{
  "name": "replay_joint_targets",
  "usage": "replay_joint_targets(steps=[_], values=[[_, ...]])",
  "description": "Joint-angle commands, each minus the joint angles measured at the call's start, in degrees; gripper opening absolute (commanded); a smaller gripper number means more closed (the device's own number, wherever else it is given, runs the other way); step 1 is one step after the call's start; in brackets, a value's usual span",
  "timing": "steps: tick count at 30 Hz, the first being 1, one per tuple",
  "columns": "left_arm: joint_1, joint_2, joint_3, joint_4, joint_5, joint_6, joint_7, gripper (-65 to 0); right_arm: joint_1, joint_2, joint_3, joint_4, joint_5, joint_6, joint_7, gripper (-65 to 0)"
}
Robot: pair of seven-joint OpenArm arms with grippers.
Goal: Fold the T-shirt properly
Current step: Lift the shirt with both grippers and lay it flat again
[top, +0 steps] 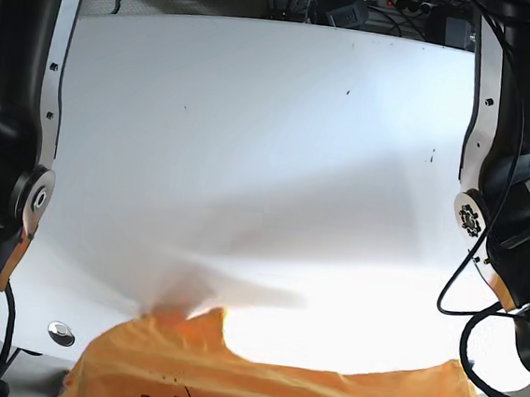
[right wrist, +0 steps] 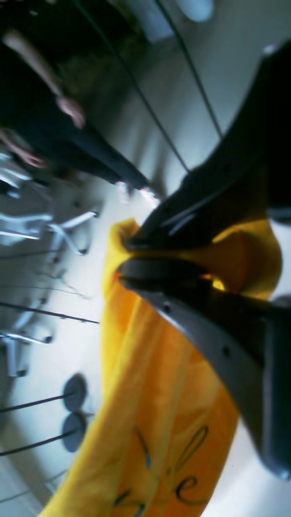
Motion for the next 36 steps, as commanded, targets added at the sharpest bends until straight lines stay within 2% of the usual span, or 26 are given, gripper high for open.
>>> replay_joint_targets(steps=[1,3,6,8,9,11,13,17,19,23,28,33,36], values=[[-1.31,-1.33,0.06,3.54,-0.93,-0.26,-1.28,-65.0,1.00,0.69,0.24,0.28,0.18,-0.12,-1.51,-63.1],[4.58,-3.26,-0.03,6.88,-1.02,-0.35,-1.28,-65.0,1.00,0.78,1.21,0.36,0.18,-0.12,-3.45,-63.1],[14.69,-3.96,-0.82,12.42,-3.57,-0.44,-1.28,-65.0,-6.42,1.48,8.33,5.46,0.26,-0.12,-6.00,-63.1],[28.23,-6.25,-5.65,18.31,-9.37,-0.44,-1.28,-65.0,-19.69,1.30,12.46,16.80,0.26,-0.12,-9.34,-63.1],[31.74,-6.25,-6.62,18.92,-10.95,-0.44,-1.37,-65.0,-24.26,1.22,13.51,19.53,0.26,-0.12,-9.69,-63.1],[38.86,-6.34,-7.41,20.06,-13.50,-0.44,-1.54,-65.0,-33.40,-0.89,16.15,24.01,0.79,-0.12,-9.78,-63.1],[48.53,-6.43,-10.84,24.11,-15.17,-0.44,-1.54,-65.0,-46.06,-1.16,20.02,30.61,4.75,-0.12,-9.87,-63.1],[61.02,-5.99,-13.92,27.80,-15.26,-0.79,-1.54,-65.0,-62.59,-1.42,21.34,35.00,12.57,-0.12,-9.87,-63.1],[66.91,-5.90,-14.80,29.21,-15.26,-3.78,-1.54,-65.0,-69.36,-1.42,22.04,36.06,15.47,-0.12,-9.87,-63.1],[72.27,-2.64,-19.81,30.17,-14.99,-8.00,-1.54,-65.0,-77.18,-1.60,24.94,40.28,19.69,-0.12,-10.04,-63.1],[78.69,-2.29,-21.65,35.54,-15.17,-8.97,-1.46,-65.0,-84.75,-1.95,25.21,45.29,24.70,-0.12,-13.73,-63.1],[84.40,-1.59,-22.09,40.37,-15.17,-11.08,-1.28,-65.0,-90.99,-4.59,25.21,50.65,25.76,-0.12,-14.00,-62.9],[88.27,-1.15,-22.18,41.60,-15.17,-12.22,-1.28,-65.0,-93.89,-4.76,25.21,52.06,26.11,-0.12,-14.00,-62.9]])
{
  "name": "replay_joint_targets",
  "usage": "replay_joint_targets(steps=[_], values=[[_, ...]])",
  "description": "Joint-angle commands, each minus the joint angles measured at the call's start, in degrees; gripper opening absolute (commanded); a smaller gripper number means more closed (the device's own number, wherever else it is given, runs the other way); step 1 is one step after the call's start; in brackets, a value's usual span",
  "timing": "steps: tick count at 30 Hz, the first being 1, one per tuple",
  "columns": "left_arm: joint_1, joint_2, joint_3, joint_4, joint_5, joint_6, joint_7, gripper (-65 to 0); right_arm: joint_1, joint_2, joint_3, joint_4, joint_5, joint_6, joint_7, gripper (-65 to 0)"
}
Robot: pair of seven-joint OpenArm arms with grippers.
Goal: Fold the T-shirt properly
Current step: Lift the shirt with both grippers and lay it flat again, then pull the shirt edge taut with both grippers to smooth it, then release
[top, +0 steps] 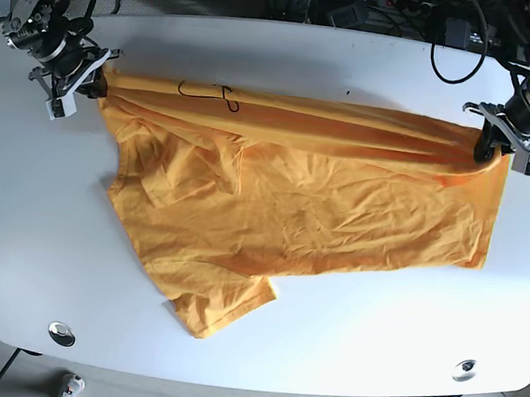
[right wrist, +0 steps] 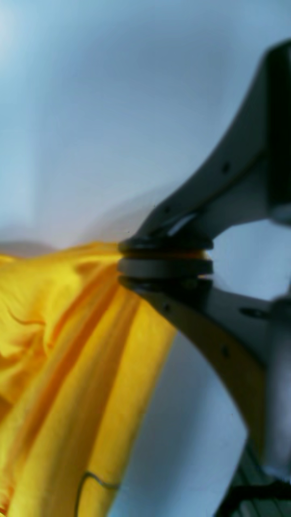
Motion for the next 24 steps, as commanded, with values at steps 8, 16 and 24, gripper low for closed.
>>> replay_joint_targets(steps=[8,16,24], values=[[5.70,-1.20,-0.63,0.73,-0.26,-1.40,-1.32,-65.0,-4.95,0.94,0.44,1.33,0.69,-0.07,0.87,-62.9],[6.93,-1.37,-2.48,-3.32,-0.35,-1.40,-1.32,-62.8,-7.68,-2.22,1.58,1.33,0.69,-0.07,1.13,-62.1],[8.69,-2.07,-6.87,-3.58,-1.58,-2.68,-1.15,-20.7,-7.59,-3.72,3.87,1.33,0.69,-0.07,1.04,-28.5]])
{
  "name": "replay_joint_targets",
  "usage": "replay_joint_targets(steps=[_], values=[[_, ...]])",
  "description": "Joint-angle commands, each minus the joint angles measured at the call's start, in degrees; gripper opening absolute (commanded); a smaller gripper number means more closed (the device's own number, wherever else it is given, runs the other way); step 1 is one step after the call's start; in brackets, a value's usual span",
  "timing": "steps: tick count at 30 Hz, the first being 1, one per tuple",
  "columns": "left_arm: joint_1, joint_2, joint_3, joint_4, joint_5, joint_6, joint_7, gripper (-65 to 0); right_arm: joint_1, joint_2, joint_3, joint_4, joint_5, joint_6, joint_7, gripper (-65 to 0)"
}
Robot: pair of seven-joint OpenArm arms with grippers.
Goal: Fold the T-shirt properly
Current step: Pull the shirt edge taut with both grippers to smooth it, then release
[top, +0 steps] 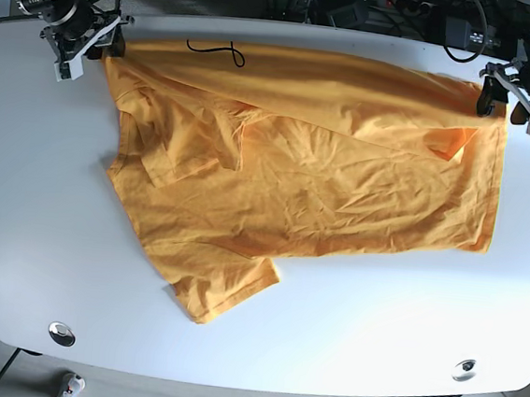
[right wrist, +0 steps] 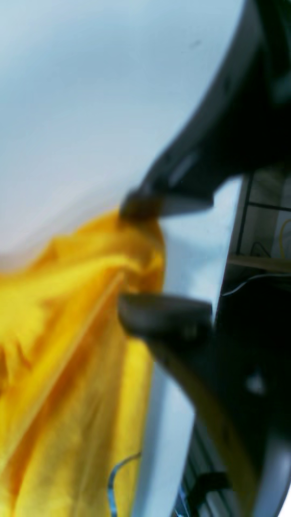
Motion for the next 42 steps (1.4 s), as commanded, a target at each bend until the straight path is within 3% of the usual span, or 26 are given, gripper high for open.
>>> replay_joint_targets(steps=[1,5,7,10,14,16,20,24,27,32,40,42], values=[[0.60,-1.20,-0.69,0.59,-2.88,-0.41,-0.20,-20.7,-0.03,0.76,0.42,1.09,0.65,0.08,0.76,-26.8],[1.22,-4.89,-4.03,0.51,-7.89,-0.41,11.49,-27.4,0.06,0.59,0.33,1.09,0.65,0.08,0.76,-26.6],[1.22,-5.07,-4.64,0.51,-8.77,-0.41,13.34,-30.0,0.15,0.59,0.33,1.09,0.65,0.08,0.76,-26.6],[0.34,-4.98,-4.38,0.59,-8.59,-0.41,12.81,-30.7,0.67,0.59,0.42,1.09,1.53,0.08,0.85,-26.6],[-4.49,-4.63,-1.39,0.59,-8.33,-0.41,11.58,-30.0,2.17,0.85,2.97,1.09,9.00,0.08,0.58,-25.8],[-6.08,-4.63,1.86,0.59,-7.36,-0.41,9.64,-30.0,4.37,0.94,3.32,1.09,9.70,0.08,0.58,-25.7],[-11.00,-4.28,6.96,0.59,-0.94,-0.41,8.50,-30.4,8.94,2.52,3.14,0.03,9.70,0.08,-2.06,-26.3],[-14.25,-0.85,7.22,0.68,7.23,-0.41,8.50,-30.4,11.57,2.96,2.26,-4.10,9.70,0.08,-3.11,-26.3],[-15.66,-0.15,7.40,0.59,10.40,-0.41,8.41,-30.4,11.31,2.96,-0.99,-4.72,9.70,0.08,-3.11,-26.3],[-15.75,0.64,7.14,0.51,10.66,-0.41,8.41,-30.4,9.82,1.82,-5.12,-4.54,10.32,0.08,-3.11,-26.3],[-15.75,0.47,7.05,-2.83,10.75,-0.41,8.41,-30.4,9.55,1.29,-6.62,-4.45,10.32,0.08,-3.11,-26.8],[-15.83,0.38,6.87,-5.91,10.66,-0.41,8.32,-30.4,9.55,1.29,-6.53,-4.45,10.32,0.08,-3.11,-35.8]])
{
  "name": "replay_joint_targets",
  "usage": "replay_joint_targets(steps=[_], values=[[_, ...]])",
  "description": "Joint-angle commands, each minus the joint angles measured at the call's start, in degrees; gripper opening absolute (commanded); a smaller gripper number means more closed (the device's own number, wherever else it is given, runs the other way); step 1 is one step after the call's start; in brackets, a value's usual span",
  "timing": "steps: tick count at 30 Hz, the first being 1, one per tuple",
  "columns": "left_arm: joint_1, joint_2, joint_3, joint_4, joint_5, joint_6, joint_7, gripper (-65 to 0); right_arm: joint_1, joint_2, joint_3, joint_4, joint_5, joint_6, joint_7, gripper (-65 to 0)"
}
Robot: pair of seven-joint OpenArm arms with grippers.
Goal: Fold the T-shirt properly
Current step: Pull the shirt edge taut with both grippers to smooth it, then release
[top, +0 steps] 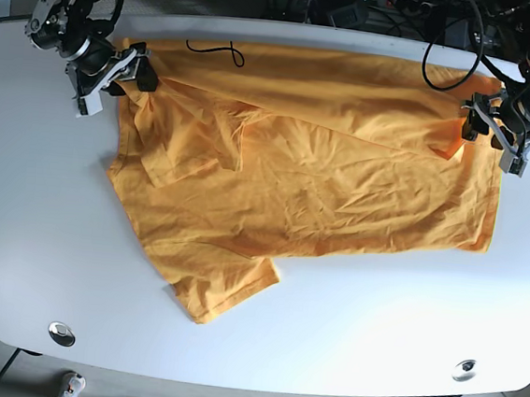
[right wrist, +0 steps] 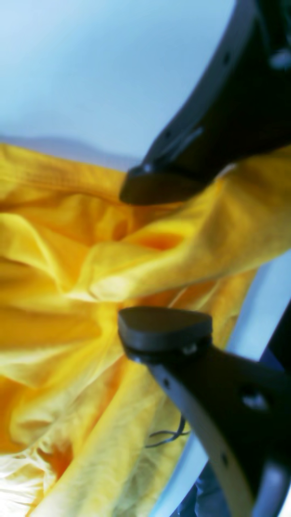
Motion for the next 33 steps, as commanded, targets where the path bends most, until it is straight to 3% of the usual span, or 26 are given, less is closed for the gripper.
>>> replay_joint_targets(steps=[1,4,17,22,24,28,33], values=[[-0.43,-1.15,-1.35,0.19,-0.77,-0.06,-0.92,-30.4,0.24,0.77,0.29,1.10,1.29,0.12,1.17,-41.7],[-0.51,-0.89,-2.23,0.10,-0.77,-0.06,-2.77,-30.1,0.24,0.85,0.29,1.10,1.29,0.12,1.17,-63.7],[-6.40,-0.97,6.47,-7.55,-0.77,-0.06,-5.49,-29.9,0.42,0.77,0.38,1.10,0.94,0.12,1.26,-62.9],[-6.49,-1.06,6.91,-9.92,-0.77,-0.06,-5.58,-30.6,0.42,0.77,0.73,0.92,0.85,0.12,1.44,-62.9],[-6.49,-1.15,6.91,-9.92,-0.77,-0.06,-5.67,-35.8,0.42,0.85,0.73,0.75,0.85,0.12,1.52,-62.9],[-6.58,-1.24,6.74,-9.48,-0.86,-0.06,-5.76,-65.0,0.51,0.85,0.73,0.75,0.85,0.12,1.52,-63.3],[-6.14,-0.89,3.05,-0.52,-1.03,-0.06,-5.23,-65.0,0.68,1.12,0.73,1.10,0.94,0.12,1.52,-63.4]])
